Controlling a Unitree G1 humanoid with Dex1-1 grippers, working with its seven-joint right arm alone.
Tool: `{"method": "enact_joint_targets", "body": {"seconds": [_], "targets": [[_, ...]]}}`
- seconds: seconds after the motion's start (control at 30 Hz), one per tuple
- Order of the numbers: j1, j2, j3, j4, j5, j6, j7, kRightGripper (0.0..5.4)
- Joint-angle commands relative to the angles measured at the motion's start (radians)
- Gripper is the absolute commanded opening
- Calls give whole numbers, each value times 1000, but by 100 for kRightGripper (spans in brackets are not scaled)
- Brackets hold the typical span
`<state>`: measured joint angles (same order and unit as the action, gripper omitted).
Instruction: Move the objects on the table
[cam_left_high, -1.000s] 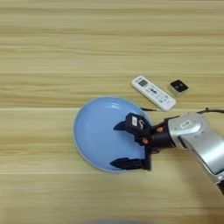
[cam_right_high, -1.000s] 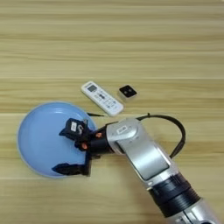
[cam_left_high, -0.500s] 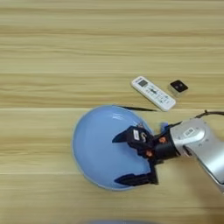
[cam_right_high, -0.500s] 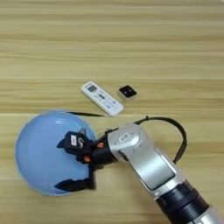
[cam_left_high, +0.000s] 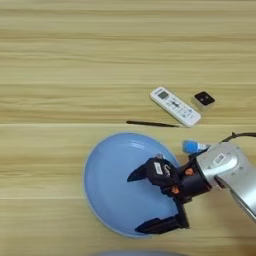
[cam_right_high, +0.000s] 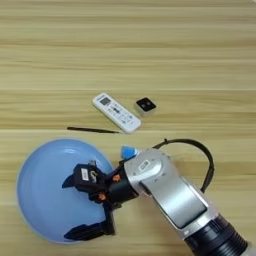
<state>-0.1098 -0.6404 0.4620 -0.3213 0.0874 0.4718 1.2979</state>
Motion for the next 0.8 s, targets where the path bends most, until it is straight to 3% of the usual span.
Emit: {"method": "enact_joint_targets", "body": {"seconds": [0.03, 0.2, 0.33, 0.47, 0.6, 0.8], "targets": [[-35, -39, -12, -35, 23, 9, 0, 538], [-40, -45, -4, -24, 37, 32, 12, 538], [-78, -19, -34, -9, 65, 65, -6, 538], [-160, 23, -108, 4, 117, 100, -44, 538], [-292, 66, -232, 39, 182, 135, -99, 538], [-400, 66, -345, 69, 252, 170, -132, 538]]}}
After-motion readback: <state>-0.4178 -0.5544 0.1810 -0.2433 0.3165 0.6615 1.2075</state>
